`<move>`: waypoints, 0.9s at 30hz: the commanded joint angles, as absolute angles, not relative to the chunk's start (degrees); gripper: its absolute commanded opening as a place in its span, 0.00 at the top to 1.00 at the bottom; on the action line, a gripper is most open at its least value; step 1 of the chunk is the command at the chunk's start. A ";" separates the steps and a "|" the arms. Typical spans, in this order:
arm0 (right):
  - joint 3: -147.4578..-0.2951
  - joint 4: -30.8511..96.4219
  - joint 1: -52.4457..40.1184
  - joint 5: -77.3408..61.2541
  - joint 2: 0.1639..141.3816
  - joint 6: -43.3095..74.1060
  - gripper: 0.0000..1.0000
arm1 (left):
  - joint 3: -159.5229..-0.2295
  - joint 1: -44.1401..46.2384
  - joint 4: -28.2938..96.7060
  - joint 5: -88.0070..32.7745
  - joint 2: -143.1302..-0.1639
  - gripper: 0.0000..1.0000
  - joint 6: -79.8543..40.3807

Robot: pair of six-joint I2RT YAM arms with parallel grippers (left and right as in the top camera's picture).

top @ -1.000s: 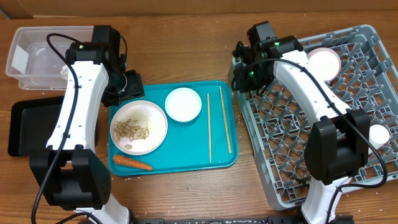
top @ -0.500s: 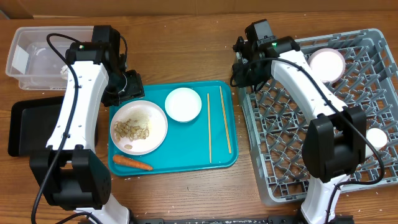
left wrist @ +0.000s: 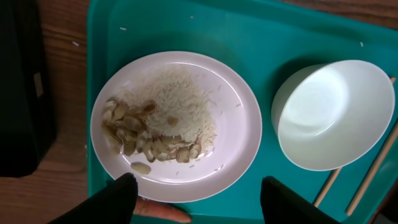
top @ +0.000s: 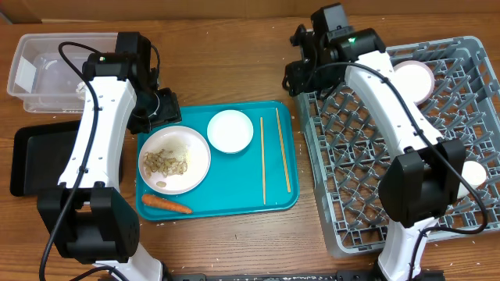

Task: Sort waste into correct bins and load items into the dishwasher
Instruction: 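Release the bowl and move the right gripper back toward the tray, then grasp the larger white bowl on the tray with the right gripper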

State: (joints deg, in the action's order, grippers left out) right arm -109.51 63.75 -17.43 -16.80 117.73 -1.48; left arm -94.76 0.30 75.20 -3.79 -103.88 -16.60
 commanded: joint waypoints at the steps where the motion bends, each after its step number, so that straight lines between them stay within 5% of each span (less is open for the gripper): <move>1: -110.59 64.47 -21.32 -19.77 119.74 -1.41 0.47 | -95.53 -0.43 75.66 -1.74 -102.06 0.34 -17.21; 9: -110.59 64.82 -28.29 -18.02 123.37 3.29 0.48 | -95.53 -5.04 77.97 -1.93 -102.06 0.33 -18.31; 20: -110.21 65.08 -34.28 -9.91 130.39 13.82 0.61 | -95.53 -5.61 78.19 -1.96 -102.06 0.31 -18.26; 27: -110.30 64.84 -34.85 -9.87 132.77 15.29 0.96 | -95.53 -5.61 78.94 -1.93 -102.06 0.31 -18.20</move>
State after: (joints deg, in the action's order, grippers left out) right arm -109.49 65.14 -34.76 -10.52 132.77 14.22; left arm -94.76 -5.72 78.50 -2.50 -103.88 -17.67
